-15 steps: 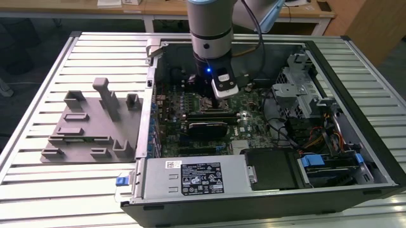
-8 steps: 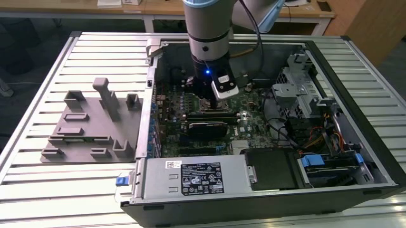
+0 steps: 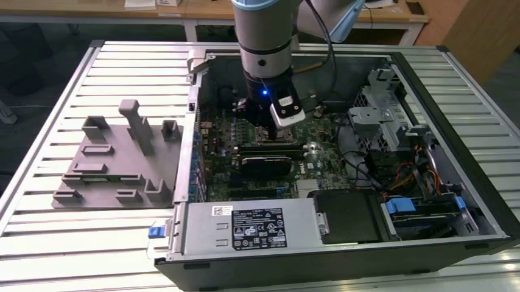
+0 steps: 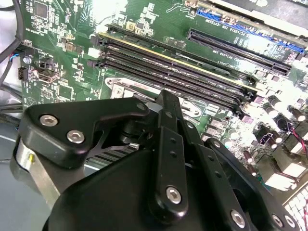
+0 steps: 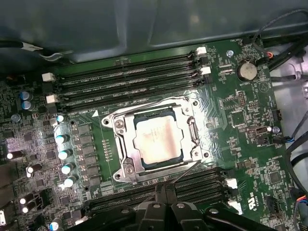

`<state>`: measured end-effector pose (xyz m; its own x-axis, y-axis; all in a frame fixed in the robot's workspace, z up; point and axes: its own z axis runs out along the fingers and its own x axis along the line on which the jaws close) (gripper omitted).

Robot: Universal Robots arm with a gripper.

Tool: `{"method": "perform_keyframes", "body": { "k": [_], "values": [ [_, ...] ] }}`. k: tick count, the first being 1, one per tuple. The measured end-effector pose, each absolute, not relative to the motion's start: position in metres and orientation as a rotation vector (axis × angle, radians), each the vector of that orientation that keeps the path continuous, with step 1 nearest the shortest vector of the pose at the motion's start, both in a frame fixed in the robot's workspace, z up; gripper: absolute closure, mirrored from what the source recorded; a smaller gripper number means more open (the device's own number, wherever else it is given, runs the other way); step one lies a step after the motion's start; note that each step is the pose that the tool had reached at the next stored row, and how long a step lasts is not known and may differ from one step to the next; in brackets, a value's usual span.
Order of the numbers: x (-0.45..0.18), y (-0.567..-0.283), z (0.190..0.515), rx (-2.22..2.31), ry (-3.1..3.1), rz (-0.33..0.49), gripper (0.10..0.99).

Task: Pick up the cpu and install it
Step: 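Install the second cpu locking lever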

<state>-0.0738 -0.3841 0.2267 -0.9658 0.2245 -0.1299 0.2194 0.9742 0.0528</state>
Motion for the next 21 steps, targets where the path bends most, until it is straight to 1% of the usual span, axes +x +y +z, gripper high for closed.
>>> {"method": "perform_keyframes", "body": {
  "k": [21],
  "values": [
    [-0.0803, -0.3842, 0.2176, 0.334, 3.021, 0.053, 0.98]
  ]
}}
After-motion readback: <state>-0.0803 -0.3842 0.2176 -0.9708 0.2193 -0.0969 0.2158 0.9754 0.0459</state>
